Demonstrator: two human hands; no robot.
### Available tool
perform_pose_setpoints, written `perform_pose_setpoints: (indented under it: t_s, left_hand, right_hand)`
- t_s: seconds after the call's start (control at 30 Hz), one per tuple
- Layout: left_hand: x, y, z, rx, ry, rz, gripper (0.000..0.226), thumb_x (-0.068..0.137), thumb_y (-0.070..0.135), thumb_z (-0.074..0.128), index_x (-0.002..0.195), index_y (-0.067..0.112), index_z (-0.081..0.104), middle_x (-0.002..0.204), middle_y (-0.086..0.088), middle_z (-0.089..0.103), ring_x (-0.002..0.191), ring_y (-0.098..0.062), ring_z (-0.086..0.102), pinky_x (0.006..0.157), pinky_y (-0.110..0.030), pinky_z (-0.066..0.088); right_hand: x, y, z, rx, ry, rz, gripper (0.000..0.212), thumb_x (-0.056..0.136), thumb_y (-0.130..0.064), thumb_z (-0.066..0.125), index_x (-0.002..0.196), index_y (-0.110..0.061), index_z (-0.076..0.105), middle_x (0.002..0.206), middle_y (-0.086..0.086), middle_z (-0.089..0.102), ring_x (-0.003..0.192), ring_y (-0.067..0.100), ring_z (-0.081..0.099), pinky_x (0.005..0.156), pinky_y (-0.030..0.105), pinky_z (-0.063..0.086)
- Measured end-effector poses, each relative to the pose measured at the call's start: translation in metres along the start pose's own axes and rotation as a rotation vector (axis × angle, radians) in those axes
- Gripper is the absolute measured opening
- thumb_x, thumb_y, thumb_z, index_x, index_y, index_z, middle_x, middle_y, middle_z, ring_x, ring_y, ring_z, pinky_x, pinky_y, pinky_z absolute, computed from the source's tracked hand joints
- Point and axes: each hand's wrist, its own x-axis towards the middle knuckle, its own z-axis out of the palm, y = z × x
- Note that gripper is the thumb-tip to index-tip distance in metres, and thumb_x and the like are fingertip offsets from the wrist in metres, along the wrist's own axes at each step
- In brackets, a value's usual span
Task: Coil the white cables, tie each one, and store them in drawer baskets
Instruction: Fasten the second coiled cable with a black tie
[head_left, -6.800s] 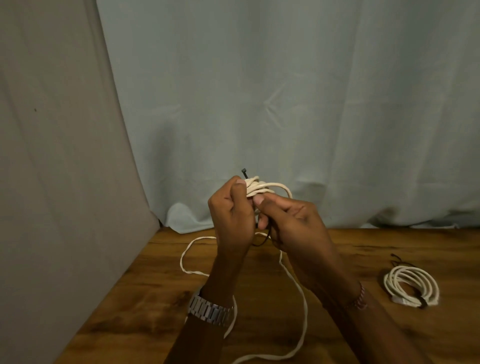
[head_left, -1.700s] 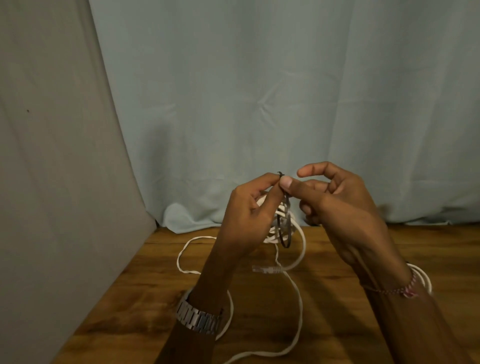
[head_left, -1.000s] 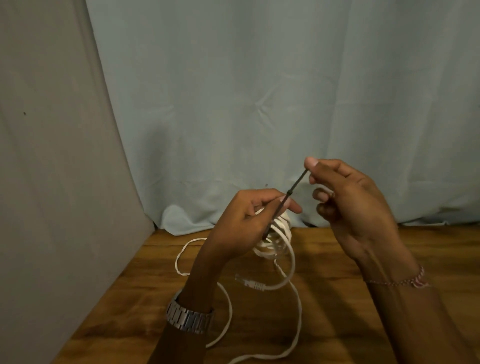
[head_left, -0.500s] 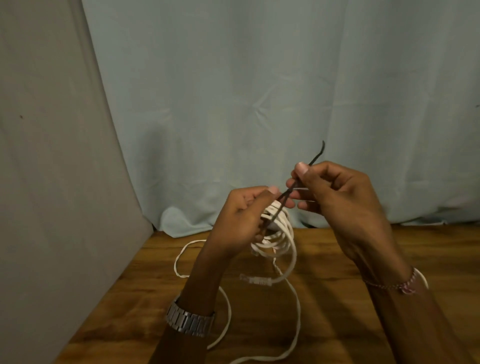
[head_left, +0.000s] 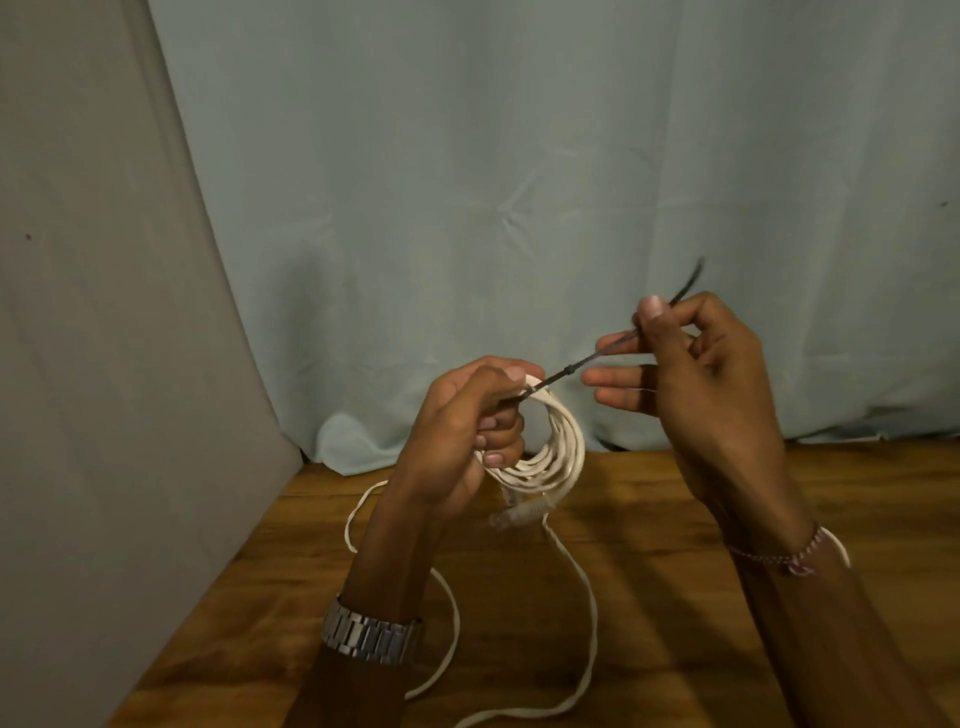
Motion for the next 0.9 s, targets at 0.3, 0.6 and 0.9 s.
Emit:
perform_pose_setpoints:
  t_s: [0.3,0.6,0.9]
  left_hand:
    - [0.001,-0.007,-0.002,0.223,0.036,0.052,0.019,0.098,0.014,0.059,0.106,-0.003,0.065,0.056,0.0,0.036,0.049,-0.012,0.027,0.046,-0.025,0.027]
    - [0.002,-0.01,-0.003,0.309,0.113,0.121,0.019,0.1,0.017,0.058,0.096,0.003,0.071,0.06,-0.006,0.032,0.051,-0.015,0.027,0.048,-0.028,0.027]
    - [0.002,-0.012,0.006,0.314,0.07,0.15,0.025,0.102,0.022,0.053,0.114,0.002,0.062,0.059,-0.002,0.035,0.051,-0.012,0.03,0.048,-0.028,0.029]
  right_hand:
    - [-0.004,-0.003,0.0,0.102,0.31,-0.235,0.022,0.108,-0.031,0.046,0.106,-0.009,0.048,0.078,0.004,0.071,0.062,0.023,0.074,0.05,0.028,0.057]
    - [0.0,0.006,0.003,-0.03,-0.009,-0.063,0.017,0.095,-0.029,0.068,0.109,-0.018,0.07,0.094,-0.003,0.076,0.086,0.015,0.076,0.076,0.033,0.064]
    - [-0.003,0.022,0.01,-0.304,-0.145,-0.095,0.028,0.095,-0.046,0.062,0.091,-0.022,0.077,0.085,-0.007,0.077,0.086,0.012,0.073,0.085,0.049,0.06]
